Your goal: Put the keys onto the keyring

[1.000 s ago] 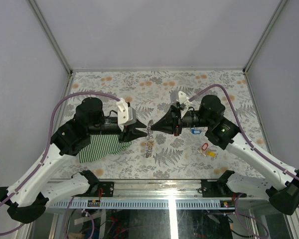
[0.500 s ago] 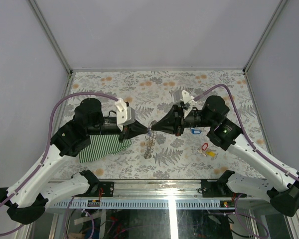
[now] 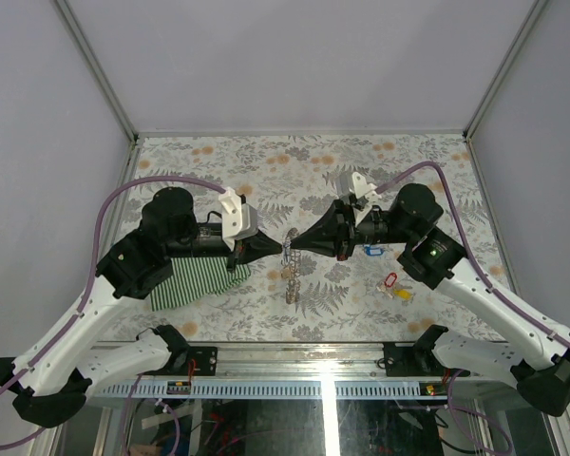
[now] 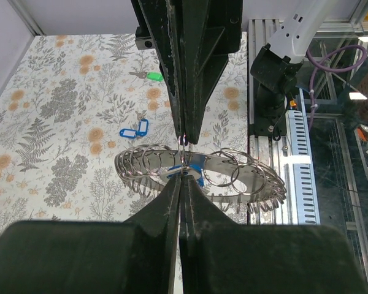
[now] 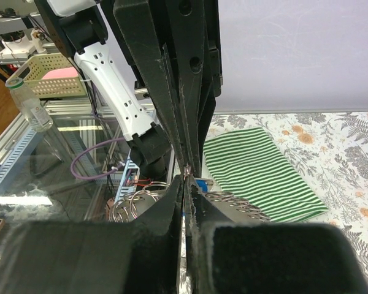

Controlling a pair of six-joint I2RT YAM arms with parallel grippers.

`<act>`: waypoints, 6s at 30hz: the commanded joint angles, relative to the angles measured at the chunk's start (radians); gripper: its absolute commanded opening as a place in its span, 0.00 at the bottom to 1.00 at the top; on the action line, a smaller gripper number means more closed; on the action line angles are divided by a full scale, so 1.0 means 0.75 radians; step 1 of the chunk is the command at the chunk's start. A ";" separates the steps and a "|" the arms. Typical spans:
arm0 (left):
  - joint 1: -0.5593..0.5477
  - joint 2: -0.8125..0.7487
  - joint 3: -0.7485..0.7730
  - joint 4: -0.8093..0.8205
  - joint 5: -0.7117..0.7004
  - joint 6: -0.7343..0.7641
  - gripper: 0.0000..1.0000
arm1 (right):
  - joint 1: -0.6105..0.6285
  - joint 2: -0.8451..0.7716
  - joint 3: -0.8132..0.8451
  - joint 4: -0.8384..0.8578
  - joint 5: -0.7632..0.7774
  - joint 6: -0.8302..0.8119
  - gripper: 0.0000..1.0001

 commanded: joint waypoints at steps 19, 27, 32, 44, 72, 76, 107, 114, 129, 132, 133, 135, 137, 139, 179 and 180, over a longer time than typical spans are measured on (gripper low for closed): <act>-0.005 -0.004 0.023 0.112 -0.013 -0.037 0.00 | 0.006 -0.079 -0.081 0.536 0.170 0.272 0.00; -0.006 -0.012 0.020 0.161 -0.018 -0.057 0.00 | 0.007 -0.050 -0.176 0.820 0.224 0.436 0.00; -0.007 -0.023 0.012 0.238 0.001 -0.099 0.00 | 0.007 -0.043 -0.219 0.931 0.218 0.473 0.00; -0.005 -0.169 -0.061 0.459 -0.048 -0.263 0.26 | 0.007 -0.140 -0.174 0.732 0.118 0.278 0.00; -0.005 -0.091 -0.209 0.807 0.125 -0.525 0.32 | 0.006 -0.140 -0.091 0.634 0.059 0.204 0.00; -0.008 -0.075 -0.210 0.813 0.134 -0.530 0.30 | 0.007 -0.137 -0.092 0.634 0.063 0.200 0.00; -0.006 0.041 0.090 0.188 0.034 -0.243 0.00 | 0.007 -0.229 -0.049 0.240 0.198 -0.050 0.38; -0.006 0.206 0.356 -0.349 -0.081 0.025 0.00 | 0.007 -0.203 0.025 -0.083 0.276 -0.139 0.44; -0.138 0.540 0.739 -0.945 -0.529 0.161 0.00 | 0.007 -0.029 0.020 -0.187 0.155 -0.144 0.49; -0.173 0.580 0.780 -0.984 -0.534 0.157 0.00 | 0.008 -0.004 -0.026 -0.107 0.130 -0.108 0.49; -0.182 0.588 0.789 -0.990 -0.533 0.153 0.00 | 0.008 0.005 -0.039 -0.082 0.120 -0.094 0.49; -0.195 0.597 0.797 -1.000 -0.534 0.150 0.00 | 0.008 0.021 -0.061 -0.030 0.095 -0.067 0.49; -0.208 0.600 0.798 -1.005 -0.536 0.151 0.00 | 0.006 0.044 -0.078 0.020 0.073 -0.039 0.49; -0.217 0.604 0.799 -1.006 -0.540 0.151 0.00 | 0.007 0.062 -0.089 0.060 0.057 -0.013 0.49; -0.229 0.550 0.769 -0.957 -0.488 0.195 0.00 | 0.039 0.166 -0.069 0.094 -0.026 -0.015 0.00; -0.229 0.538 0.761 -0.939 -0.485 0.195 0.02 | 0.038 0.147 -0.073 0.102 -0.011 -0.015 0.00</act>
